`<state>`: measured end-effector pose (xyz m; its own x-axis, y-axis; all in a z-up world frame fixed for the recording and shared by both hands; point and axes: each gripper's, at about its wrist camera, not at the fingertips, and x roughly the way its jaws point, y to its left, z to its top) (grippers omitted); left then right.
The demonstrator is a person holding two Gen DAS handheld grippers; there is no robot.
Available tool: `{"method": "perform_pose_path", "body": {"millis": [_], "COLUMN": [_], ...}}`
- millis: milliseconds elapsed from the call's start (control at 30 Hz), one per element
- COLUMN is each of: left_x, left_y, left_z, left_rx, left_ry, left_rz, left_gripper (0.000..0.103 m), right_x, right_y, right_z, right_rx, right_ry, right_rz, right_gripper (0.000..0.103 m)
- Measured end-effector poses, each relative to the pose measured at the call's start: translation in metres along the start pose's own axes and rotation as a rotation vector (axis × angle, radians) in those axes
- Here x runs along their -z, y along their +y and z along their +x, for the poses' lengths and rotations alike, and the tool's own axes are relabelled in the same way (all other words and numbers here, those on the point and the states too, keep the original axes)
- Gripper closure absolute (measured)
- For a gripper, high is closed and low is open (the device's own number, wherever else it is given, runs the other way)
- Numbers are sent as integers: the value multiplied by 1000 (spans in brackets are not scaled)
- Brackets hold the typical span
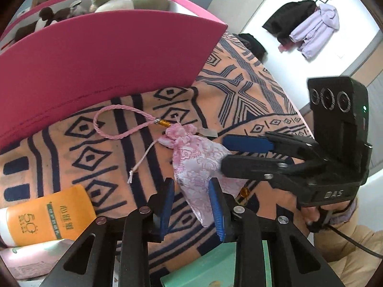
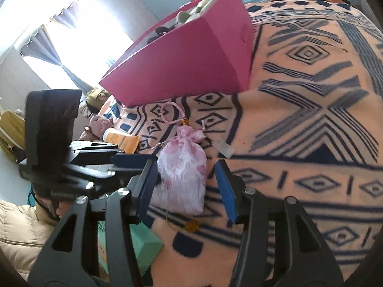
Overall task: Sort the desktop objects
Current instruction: 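Lift the pink lace pouch off the bedspread with the right gripper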
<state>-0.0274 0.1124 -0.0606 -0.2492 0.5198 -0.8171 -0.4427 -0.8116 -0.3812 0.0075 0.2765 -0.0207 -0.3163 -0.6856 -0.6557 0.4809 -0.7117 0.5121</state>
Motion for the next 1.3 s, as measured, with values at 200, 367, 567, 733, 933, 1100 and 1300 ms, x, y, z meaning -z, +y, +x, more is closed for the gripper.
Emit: {"method": "perform_pose_path", "body": {"millis": [200, 367, 567, 733, 933, 1100, 1300], "left_x": [0, 0, -1, -2, -5, -11, -19], "left_y": [7, 8, 2, -3, -17, -22, -28], "left_z": [7, 4, -5, -16, -37, -51, -61], "left_rx": [48, 76, 81, 65, 12, 1, -30], "left_ry": [13, -3, -46, -81, -148, -186, -219], "left_rz": [-35, -41, -20, 7, 86, 119, 147], "left_gripper": [74, 74, 74, 74, 74, 74, 74], "right_x": [-5, -4, -5, -8, -18, -25, -35], "right_y": [-5, -2, 10, 17, 31, 38, 42], "right_z": [17, 10, -2, -11, -22, -32, -37], "right_rx": [-10, -21, -18, -15, -29, -45, -76], "right_ry": [34, 22, -22, -51, -97, -141, -173], "right_rz": [-8, -24, -59, -83, -105, -112, -110], "right_gripper": [57, 65, 66, 67, 66, 66, 67]}}
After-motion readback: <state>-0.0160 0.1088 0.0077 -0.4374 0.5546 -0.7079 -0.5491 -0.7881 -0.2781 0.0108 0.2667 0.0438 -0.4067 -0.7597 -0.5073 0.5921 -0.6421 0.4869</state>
